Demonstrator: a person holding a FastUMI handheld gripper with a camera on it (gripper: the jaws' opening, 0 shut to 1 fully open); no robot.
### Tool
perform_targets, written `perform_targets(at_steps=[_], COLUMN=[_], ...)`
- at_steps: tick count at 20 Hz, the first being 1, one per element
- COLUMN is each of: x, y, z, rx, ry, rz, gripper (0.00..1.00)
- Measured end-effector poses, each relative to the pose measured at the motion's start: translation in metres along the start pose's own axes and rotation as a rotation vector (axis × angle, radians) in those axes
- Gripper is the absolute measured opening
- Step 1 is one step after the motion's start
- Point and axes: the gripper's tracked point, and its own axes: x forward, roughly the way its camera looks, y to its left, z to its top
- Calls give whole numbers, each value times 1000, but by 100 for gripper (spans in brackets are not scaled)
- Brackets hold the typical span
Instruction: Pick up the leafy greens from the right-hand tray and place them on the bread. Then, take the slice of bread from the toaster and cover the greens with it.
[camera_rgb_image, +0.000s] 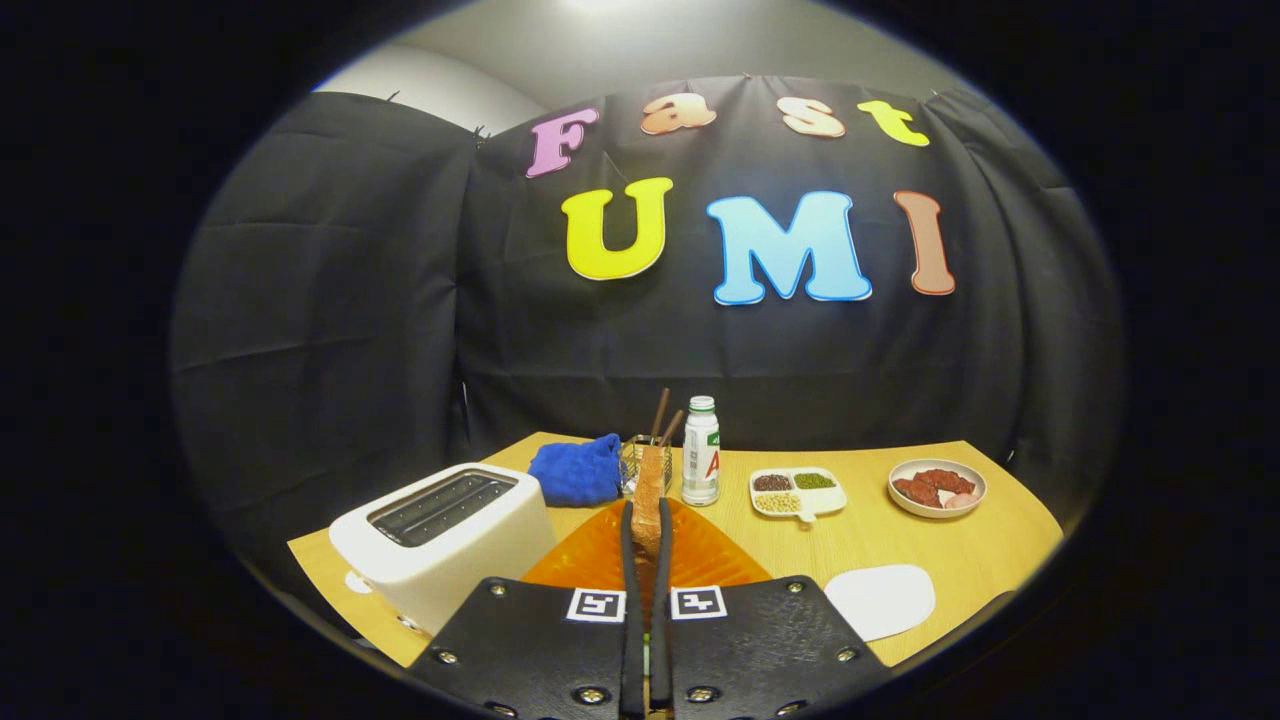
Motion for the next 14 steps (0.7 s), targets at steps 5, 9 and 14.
perform_targets(at_steps=[5,9,14], x=[0,11,24], y=[-6,1,10], z=[-26,-38,-52], rx=[28,71,114], ry=[37,49,78], rz=[47,102,125], gripper=[2,2,3])
